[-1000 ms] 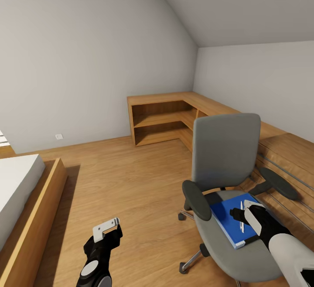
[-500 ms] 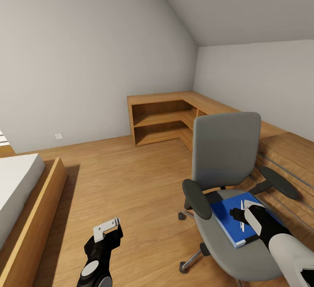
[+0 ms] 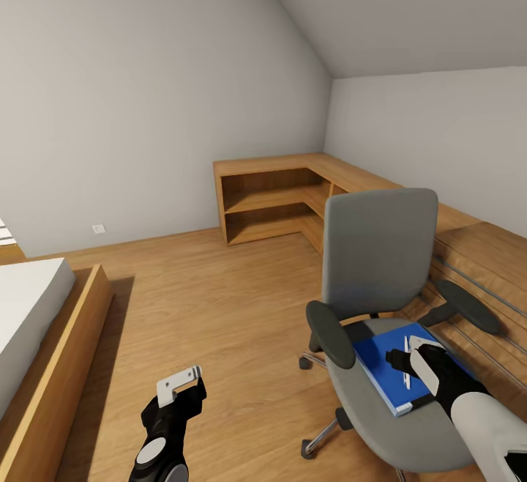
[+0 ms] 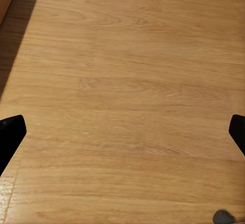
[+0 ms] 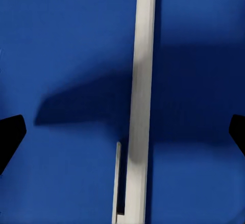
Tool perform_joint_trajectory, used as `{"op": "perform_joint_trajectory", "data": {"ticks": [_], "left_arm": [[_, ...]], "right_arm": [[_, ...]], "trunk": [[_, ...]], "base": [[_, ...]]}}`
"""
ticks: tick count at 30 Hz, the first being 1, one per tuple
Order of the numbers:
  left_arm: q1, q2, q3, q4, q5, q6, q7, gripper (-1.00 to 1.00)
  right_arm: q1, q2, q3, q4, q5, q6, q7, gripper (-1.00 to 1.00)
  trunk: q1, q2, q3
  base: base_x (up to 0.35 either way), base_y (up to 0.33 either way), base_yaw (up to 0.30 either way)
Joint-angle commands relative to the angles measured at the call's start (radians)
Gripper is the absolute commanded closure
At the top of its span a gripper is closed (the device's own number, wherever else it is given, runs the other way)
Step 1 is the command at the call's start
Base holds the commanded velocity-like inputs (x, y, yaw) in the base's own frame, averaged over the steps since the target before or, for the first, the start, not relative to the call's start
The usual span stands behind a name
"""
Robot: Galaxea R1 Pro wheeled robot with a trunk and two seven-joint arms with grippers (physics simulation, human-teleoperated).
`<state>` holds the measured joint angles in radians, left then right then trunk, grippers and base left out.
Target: In the bedroom, organize the workspace by keeping the computer under the desk, ensuring the monitor is on the desk, placing the keyboard on the desk next to the monitor, placing the mouse on the desk next to the keyboard, moving the folder from the swivel chair onto the desk next to the mouse, stacking the notebook on top of the folder with the pen on top of the notebook, and positioning the swivel chair next to the desk.
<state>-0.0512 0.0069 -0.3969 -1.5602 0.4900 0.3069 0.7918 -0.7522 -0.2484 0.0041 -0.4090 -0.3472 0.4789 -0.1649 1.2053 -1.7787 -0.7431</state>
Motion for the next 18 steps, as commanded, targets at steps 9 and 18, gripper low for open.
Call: {"op": "perform_joint_trajectory", "data": {"ticks": [9, 18], "left_arm": [[-0.001, 0.001, -0.002, -0.001, 0.004, 0.004, 0.007, -1.0], [-0.001, 0.001, -0.002, -0.001, 0.004, 0.004, 0.007, -1.0]], "right_arm": [[0.0, 0.0, 0.001, -0.002, -0.01, 0.004, -0.007, -1.0], [0.0, 0.0, 0.002, -0.002, -0.01, 0.004, -0.007, -1.0]], "trunk": [[0.0, 0.0, -0.001], [0.011, -0.021, -0.01]], "base": [[0.0, 0.0, 0.0], [0.0, 0.0, 0.0]]}}
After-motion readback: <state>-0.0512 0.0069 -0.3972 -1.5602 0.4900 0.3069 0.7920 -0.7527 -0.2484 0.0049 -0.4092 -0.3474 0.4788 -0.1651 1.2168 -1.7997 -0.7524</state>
